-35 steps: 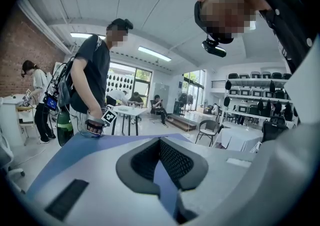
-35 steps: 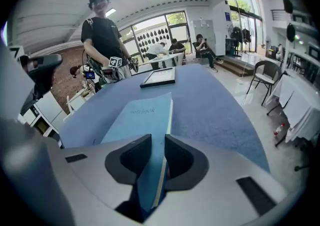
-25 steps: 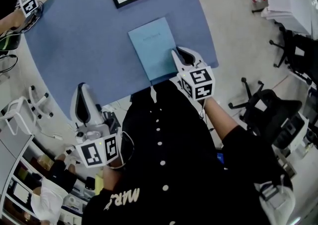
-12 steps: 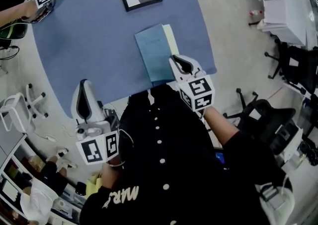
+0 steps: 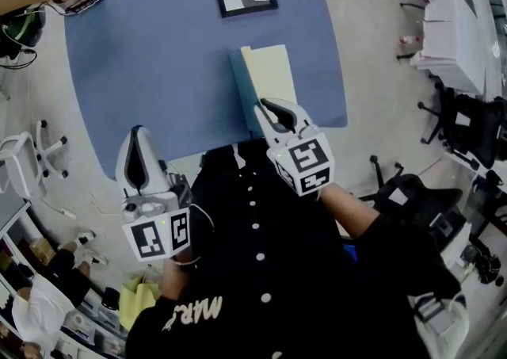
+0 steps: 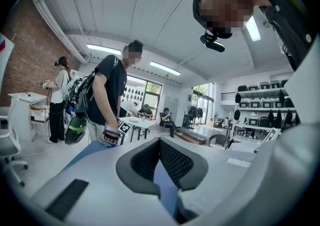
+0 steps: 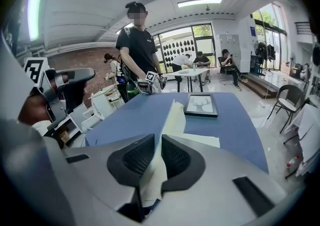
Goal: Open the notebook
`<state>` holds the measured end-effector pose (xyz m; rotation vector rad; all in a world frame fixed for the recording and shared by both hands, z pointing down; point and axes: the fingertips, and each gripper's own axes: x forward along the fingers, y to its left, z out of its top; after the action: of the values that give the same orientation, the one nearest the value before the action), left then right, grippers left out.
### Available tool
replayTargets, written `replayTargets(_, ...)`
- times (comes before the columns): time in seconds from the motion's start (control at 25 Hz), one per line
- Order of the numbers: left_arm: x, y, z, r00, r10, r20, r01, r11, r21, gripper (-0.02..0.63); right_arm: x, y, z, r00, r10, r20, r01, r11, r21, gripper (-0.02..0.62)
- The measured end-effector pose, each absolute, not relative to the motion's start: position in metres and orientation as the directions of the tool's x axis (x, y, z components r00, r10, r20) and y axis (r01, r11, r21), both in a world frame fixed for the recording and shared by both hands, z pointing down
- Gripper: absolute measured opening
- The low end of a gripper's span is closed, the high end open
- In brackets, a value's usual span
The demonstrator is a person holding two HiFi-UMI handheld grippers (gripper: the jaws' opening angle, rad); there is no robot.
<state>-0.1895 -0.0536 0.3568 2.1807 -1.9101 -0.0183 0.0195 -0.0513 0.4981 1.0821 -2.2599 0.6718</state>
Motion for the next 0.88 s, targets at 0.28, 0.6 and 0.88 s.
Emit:
replayTargets(0.28,-0.219,-0.045,0.365,0.096,-0.982,0.162,-0.979,-0.064,0.192,0.003,-0.035,-0.045,0.500,-0.590,-0.488,0.643,-0.752,0.622,-0.218,0.060)
replayTargets(0.6,-0.232,-0.037,0.363,0.062,-0.981,0.183,-0.983,-0.028,0.183,0.003,-0.083,-0.037,0.505,-0.634,-0.452,0.627,-0.706,0.669,-0.232,0.066)
replayTargets(0.88,-0.249,-0.034,0.380,0.038,-0.976,0.217,-0.985,0.000,0.172,0.003,-0.119,-0.037,0.528,-0.658,-0.436,0.614,-0.673,0.706,-0.220,0.058)
